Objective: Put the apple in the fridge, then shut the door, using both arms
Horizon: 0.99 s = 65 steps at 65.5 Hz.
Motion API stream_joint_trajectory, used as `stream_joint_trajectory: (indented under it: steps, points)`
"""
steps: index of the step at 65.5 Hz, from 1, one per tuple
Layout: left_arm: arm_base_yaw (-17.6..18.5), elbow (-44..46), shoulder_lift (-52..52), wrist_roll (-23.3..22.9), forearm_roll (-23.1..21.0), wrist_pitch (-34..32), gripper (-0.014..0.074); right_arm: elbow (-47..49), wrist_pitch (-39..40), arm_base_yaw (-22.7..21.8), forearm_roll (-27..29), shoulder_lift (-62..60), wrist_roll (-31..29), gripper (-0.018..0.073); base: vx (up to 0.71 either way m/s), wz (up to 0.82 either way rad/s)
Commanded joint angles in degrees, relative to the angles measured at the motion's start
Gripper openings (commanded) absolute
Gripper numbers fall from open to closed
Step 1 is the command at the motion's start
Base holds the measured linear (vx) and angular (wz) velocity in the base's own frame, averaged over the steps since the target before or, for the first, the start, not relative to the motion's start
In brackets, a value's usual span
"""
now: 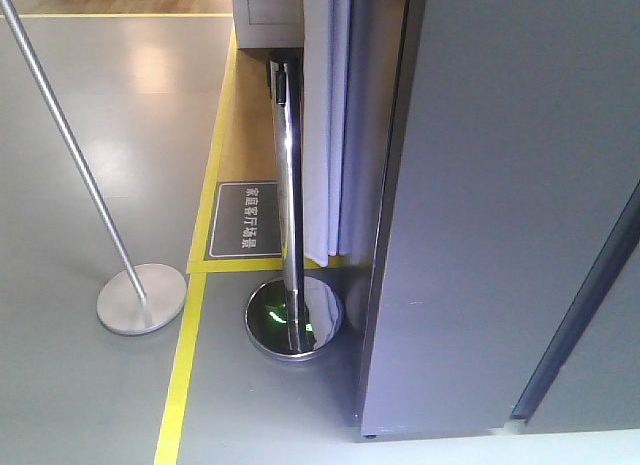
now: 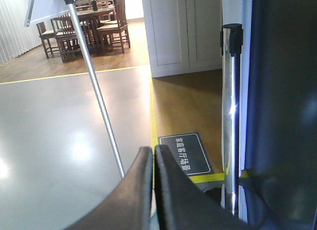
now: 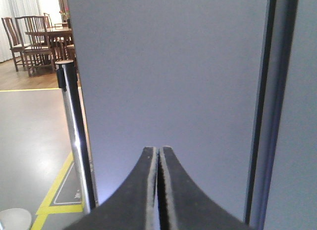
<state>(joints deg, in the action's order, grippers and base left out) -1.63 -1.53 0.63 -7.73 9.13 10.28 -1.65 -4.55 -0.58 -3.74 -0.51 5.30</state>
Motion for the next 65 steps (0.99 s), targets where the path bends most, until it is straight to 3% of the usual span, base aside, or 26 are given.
stream_joint_trajectory:
  steps: [1,65]
  points:
    - [0.13,-0.87,0.95,-0.06,-0.04,-3.83,-0.0008,-0.65,4.98,0.01,-1.12,-0.4,0.03,-0.0002,0.0,0.0]
    - [0.13,-0.87,0.95,-0.11,-0.04,-3.83,-0.0008,-0.6,4.94,0.01,-0.75,-0.34,0.26,-0.0002,0.0,0.0]
